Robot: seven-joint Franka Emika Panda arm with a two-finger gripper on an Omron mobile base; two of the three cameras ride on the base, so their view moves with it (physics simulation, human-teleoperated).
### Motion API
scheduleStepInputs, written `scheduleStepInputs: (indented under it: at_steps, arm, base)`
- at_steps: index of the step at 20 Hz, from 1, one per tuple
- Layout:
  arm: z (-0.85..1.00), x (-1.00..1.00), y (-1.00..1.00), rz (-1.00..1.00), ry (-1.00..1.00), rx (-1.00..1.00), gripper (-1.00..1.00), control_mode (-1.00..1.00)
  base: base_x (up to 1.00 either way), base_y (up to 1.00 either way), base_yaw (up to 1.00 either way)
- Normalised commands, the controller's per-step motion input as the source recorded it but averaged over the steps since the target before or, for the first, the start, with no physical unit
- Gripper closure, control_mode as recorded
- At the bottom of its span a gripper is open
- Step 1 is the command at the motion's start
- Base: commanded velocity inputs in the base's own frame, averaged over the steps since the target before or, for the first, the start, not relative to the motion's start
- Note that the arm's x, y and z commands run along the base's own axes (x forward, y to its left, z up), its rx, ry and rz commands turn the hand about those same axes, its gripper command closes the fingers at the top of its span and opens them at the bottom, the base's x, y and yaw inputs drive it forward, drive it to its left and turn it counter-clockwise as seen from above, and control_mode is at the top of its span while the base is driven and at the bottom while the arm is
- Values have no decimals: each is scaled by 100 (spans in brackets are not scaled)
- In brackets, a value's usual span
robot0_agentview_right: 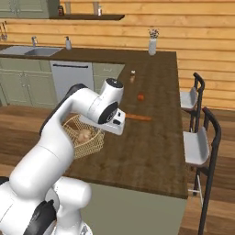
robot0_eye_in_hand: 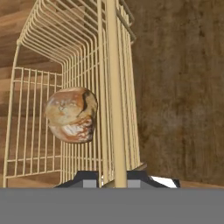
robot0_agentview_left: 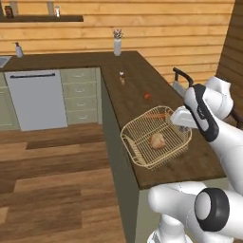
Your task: Open the cabinet, pick up the bread from the cabinet and place it in the basket. Then move the basket to the dining counter.
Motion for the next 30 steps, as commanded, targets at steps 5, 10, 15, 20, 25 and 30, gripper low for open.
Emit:
scheduleStepInputs:
  at_steps: [5,10,15,20,25,30]
  arm:
    - [0,0,0,0,0,0,100,100]
    - [0,0,0,0,0,0,100,100]
    - [0,0,0,0,0,0,100,100]
    - [0,0,0,0,0,0,100,100]
    - [0,56,-39,0,0,18,100,-100]
    - [0,77,-58,0,0,24,100,-100]
  base:
    - [18,-62,-4]
    - [33,-41,-1]
    - [39,-8,0]
    - [48,-5,0]
    - [0,0,0]
    - [0,0,0]
